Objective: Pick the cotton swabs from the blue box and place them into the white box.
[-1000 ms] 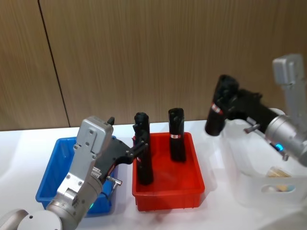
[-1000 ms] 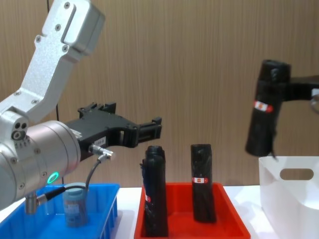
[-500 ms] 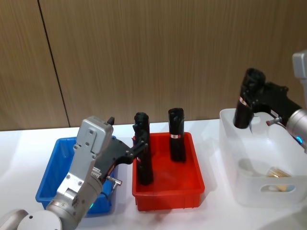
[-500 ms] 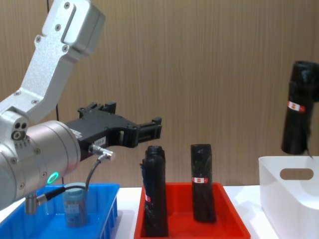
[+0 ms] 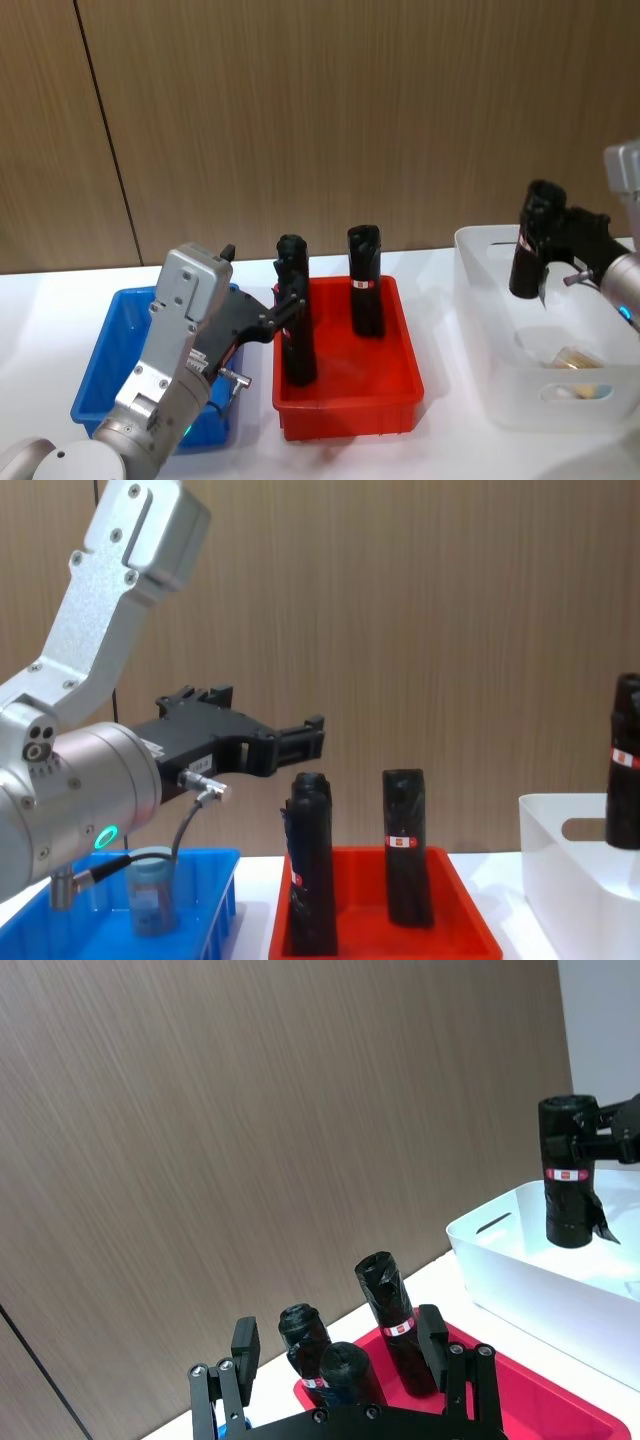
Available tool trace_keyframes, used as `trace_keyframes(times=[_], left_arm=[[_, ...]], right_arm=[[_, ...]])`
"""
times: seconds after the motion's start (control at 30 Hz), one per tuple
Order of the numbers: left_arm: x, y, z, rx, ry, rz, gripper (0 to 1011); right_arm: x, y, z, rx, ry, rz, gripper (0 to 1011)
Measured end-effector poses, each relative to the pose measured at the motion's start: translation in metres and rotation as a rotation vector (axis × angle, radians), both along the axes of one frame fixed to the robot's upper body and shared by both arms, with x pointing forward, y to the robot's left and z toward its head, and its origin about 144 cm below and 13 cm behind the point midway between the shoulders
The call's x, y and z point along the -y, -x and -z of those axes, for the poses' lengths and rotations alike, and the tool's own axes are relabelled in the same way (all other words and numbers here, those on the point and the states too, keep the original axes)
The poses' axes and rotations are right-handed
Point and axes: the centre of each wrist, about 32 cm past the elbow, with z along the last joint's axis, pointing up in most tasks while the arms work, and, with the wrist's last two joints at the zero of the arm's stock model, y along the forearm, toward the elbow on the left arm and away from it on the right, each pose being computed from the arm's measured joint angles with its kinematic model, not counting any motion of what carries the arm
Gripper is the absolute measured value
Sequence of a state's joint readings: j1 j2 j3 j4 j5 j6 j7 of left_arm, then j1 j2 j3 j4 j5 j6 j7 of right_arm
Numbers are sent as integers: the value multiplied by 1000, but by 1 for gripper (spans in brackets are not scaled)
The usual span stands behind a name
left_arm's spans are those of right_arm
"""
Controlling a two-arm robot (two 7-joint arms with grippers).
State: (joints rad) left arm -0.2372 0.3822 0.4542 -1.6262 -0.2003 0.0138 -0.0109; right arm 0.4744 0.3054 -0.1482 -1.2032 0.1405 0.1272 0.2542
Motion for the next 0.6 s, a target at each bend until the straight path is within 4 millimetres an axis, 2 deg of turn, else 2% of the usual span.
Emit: trace_keyframes(times=[0.2, 0.33, 0.43, 0.6], left_arm=[[0, 0, 0, 0, 0, 0, 1004], [0, 0, 0, 0, 0, 0, 1004], [0, 0, 0, 0, 0, 0, 1004], [0, 0, 0, 0, 0, 0, 1004]], right_arm=[[2, -3, 10, -23, -5, 15, 443], [3, -4, 14, -32, -10, 22, 601], [3, -4, 16, -34, -13, 25, 660], [3, -4, 16, -33, -18, 28, 834]])
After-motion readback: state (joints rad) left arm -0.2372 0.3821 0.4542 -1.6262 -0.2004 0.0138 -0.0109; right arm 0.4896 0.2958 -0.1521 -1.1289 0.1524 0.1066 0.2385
